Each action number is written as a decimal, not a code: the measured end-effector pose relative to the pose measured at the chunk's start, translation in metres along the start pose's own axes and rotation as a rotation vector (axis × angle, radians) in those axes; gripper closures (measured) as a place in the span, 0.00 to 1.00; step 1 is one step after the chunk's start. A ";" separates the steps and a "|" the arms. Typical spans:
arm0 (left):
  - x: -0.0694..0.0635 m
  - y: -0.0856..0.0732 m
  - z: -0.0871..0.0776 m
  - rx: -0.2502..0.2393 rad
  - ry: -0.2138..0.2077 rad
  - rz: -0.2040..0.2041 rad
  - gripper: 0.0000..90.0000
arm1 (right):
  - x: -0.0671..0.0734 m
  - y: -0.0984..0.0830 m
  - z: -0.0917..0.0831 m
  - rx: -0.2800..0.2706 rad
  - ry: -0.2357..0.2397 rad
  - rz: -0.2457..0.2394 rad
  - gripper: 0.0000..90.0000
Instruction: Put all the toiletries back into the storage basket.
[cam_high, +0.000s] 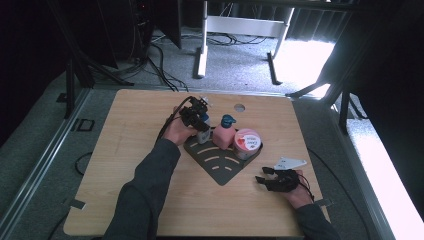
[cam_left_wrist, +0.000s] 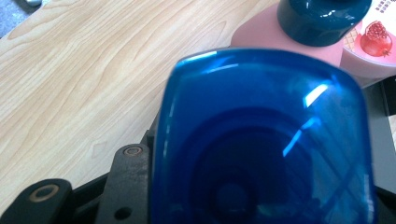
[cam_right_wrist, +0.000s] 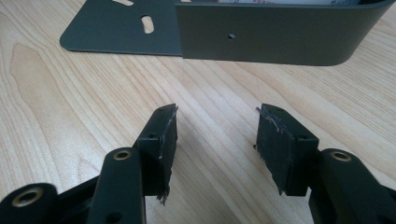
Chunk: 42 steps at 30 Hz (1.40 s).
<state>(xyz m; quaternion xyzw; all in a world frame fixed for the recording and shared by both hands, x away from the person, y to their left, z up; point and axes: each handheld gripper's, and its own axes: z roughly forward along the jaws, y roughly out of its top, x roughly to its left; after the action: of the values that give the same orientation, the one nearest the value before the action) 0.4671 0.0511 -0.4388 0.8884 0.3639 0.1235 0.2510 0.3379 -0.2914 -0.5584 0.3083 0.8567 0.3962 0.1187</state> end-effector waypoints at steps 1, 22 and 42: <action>0.000 0.000 0.000 0.001 0.002 -0.001 0.61 | 0.000 0.000 0.000 0.000 0.000 0.000 0.53; 0.004 0.004 0.010 -0.009 -0.006 -0.011 0.61 | 0.000 0.000 0.000 0.000 0.001 0.001 0.53; 0.001 0.010 0.018 -0.025 -0.013 -0.008 0.61 | 0.000 0.000 0.000 -0.001 0.002 0.000 0.53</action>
<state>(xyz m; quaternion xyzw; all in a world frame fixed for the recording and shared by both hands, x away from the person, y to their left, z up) 0.4804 0.0394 -0.4487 0.8846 0.3641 0.1215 0.2650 0.3381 -0.2916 -0.5584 0.3080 0.8566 0.3968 0.1178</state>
